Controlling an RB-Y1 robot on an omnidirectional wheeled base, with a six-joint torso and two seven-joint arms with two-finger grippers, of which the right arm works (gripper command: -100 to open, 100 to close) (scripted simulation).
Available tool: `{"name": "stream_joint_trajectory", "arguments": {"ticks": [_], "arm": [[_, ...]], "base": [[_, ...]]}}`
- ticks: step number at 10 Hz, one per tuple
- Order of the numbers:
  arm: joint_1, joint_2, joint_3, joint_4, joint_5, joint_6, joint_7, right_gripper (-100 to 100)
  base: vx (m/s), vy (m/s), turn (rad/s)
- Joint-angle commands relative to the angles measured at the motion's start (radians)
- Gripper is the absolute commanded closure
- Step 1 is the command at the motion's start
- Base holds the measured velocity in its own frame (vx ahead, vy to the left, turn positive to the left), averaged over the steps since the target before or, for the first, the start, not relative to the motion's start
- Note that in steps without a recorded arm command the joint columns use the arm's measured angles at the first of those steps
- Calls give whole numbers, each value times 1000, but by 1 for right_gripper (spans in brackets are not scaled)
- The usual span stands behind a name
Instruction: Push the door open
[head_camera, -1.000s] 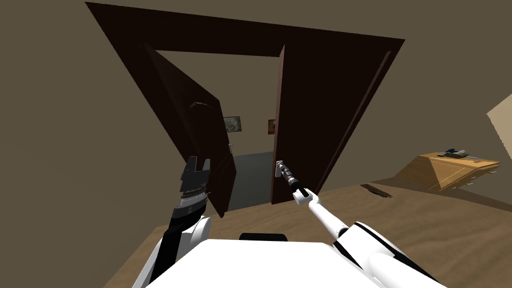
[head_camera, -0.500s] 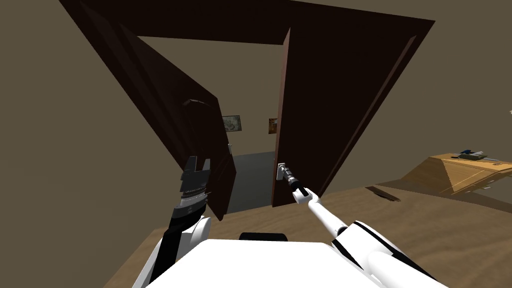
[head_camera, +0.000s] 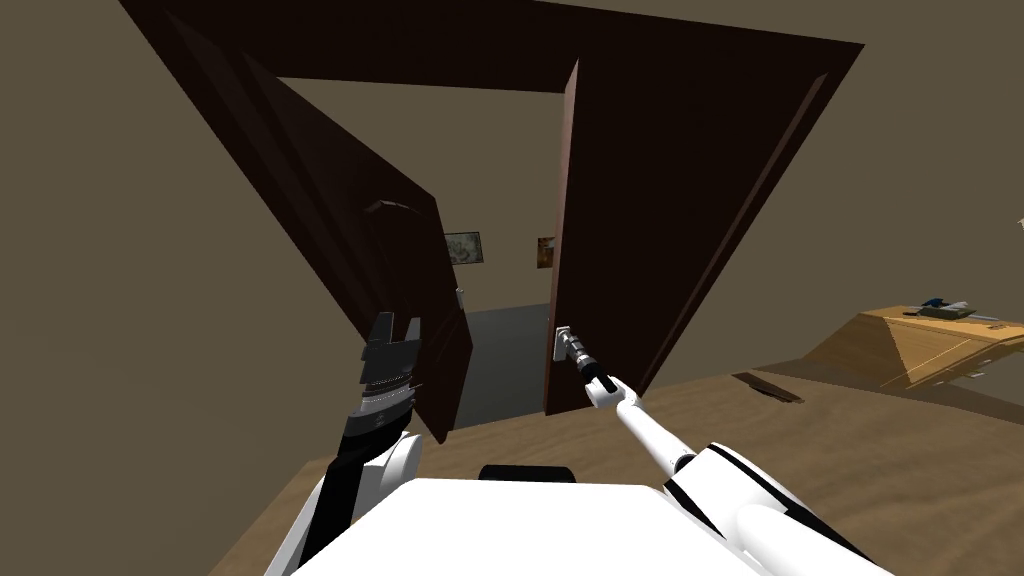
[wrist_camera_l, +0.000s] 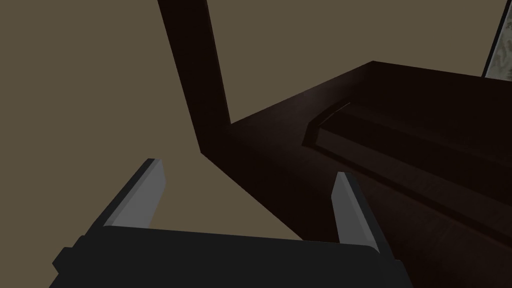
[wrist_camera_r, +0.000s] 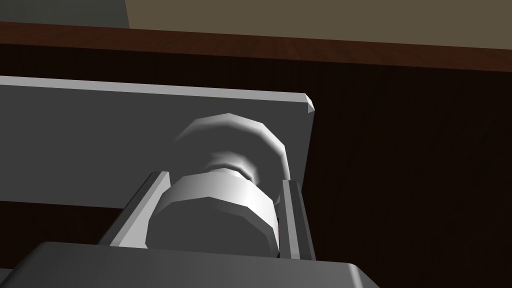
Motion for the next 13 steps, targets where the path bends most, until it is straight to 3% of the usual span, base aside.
{"name": "stream_joint_trajectory", "arguments": {"ticks": [1, 5, 7, 13], "arm": [[-9, 1, -16, 14, -2, -6, 8, 100], [-16, 9, -58, 33, -6, -6, 35, 100], [-16, 9, -58, 33, -6, -6, 35, 100], [-28, 25, -137, 71, -14, -4, 85, 100]], "base": [[145, 73, -57], [173, 74, -38], [94, 17, -7], [157, 78, -58]]}}
